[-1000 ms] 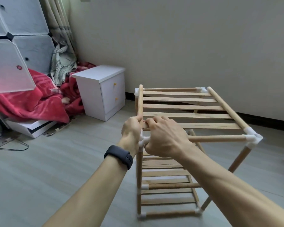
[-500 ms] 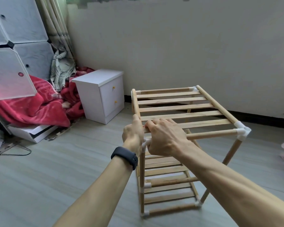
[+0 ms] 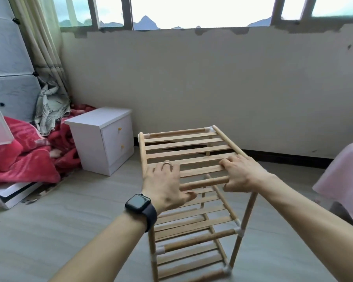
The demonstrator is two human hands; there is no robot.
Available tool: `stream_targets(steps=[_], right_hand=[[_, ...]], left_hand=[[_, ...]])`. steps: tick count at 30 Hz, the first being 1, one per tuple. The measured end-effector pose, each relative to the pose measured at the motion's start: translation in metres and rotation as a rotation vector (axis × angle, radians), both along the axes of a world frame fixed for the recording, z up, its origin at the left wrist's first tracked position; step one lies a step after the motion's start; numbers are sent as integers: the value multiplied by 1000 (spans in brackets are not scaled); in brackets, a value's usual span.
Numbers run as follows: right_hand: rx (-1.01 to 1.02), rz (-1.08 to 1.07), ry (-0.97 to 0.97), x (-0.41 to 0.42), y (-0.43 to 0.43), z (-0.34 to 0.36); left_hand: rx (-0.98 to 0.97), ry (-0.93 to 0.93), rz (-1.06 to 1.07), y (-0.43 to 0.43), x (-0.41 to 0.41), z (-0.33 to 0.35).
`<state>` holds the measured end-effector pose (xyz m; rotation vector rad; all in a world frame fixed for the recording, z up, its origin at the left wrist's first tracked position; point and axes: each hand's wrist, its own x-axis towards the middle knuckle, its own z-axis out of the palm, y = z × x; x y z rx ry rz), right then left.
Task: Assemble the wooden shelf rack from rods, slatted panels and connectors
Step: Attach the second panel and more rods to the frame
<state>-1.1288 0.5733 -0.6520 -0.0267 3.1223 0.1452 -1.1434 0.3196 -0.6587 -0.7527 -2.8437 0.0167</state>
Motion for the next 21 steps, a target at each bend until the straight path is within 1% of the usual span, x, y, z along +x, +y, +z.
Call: stream_targets(steps=[2,5,8,11,17,19,21], right_hand=[[31,-5,46,2,23,-3],[53,15,136,-2,29,-16],[6,-28,211,-5,15,-26],[-15,-59,232,-2,6,-30],[-32,-113,198,9,-2,-23],[-49,-160,199,14,-13,-20],[-45,-239,193,19,-31,-17]], left_hand=[[-86,-9,50,4,-9,1],[-39,24,41,-5,-22,-4],[-3,30,41,-20,-37,-6],[-11,83,41,-22,-48,-10],[-31,108,-6,-21,-61,-13],[-60,119,12,-23,-65,-13],[-120,167,79,-23,-73,-12]])
